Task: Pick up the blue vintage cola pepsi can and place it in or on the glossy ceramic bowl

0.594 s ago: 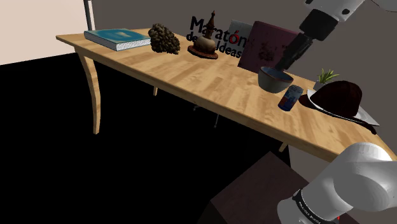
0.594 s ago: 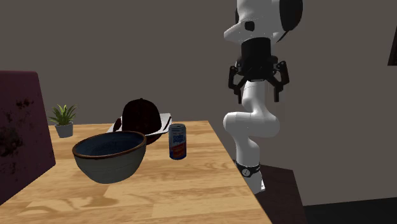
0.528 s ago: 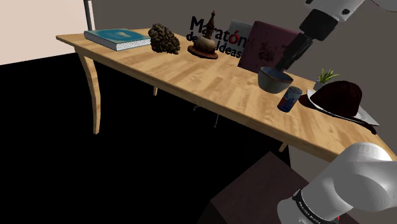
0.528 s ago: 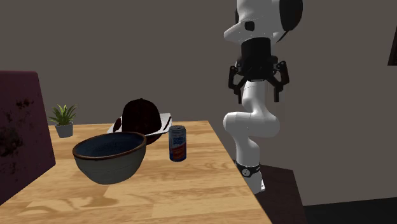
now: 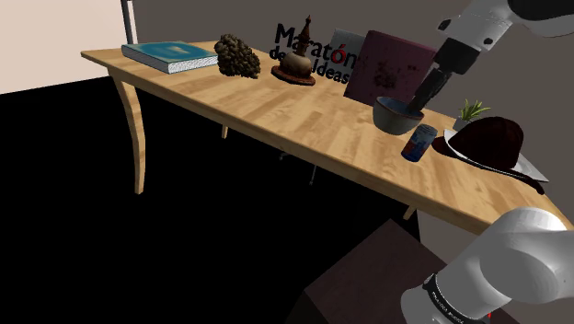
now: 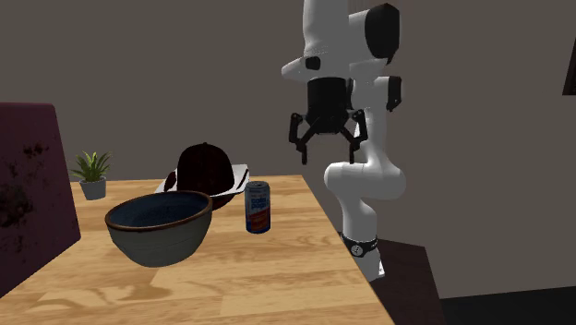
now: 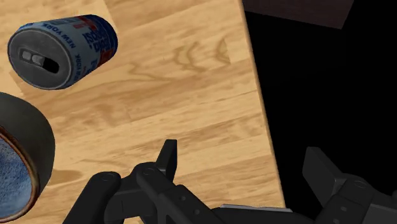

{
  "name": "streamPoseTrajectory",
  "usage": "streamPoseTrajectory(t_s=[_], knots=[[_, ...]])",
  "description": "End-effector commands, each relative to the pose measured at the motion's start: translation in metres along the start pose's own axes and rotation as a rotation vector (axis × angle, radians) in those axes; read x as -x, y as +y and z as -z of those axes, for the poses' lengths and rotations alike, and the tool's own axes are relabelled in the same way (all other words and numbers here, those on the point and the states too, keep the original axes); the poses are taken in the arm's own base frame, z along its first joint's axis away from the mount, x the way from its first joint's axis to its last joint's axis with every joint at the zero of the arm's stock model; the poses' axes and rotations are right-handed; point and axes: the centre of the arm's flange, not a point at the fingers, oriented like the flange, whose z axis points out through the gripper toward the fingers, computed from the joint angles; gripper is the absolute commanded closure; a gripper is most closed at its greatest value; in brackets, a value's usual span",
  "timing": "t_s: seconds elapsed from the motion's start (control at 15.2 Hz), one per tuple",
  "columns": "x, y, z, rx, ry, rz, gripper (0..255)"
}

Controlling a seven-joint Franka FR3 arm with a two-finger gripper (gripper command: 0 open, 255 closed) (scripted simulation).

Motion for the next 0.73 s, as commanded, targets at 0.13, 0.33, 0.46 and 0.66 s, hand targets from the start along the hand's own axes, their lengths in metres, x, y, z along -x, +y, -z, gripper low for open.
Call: streamPoseTrajectory(t_s=[0.13,0.33,0.46,0.66], knots=[[0.006,0.045,-0.013,0.019,-0.039,0.006,0],[0.01,0.081,-0.023,0.033,-0.068,0.01,0],[0.012,0.104,-0.029,0.042,-0.087,0.012,0],[0.016,0.14,-0.038,0.056,-0.116,0.016,0]])
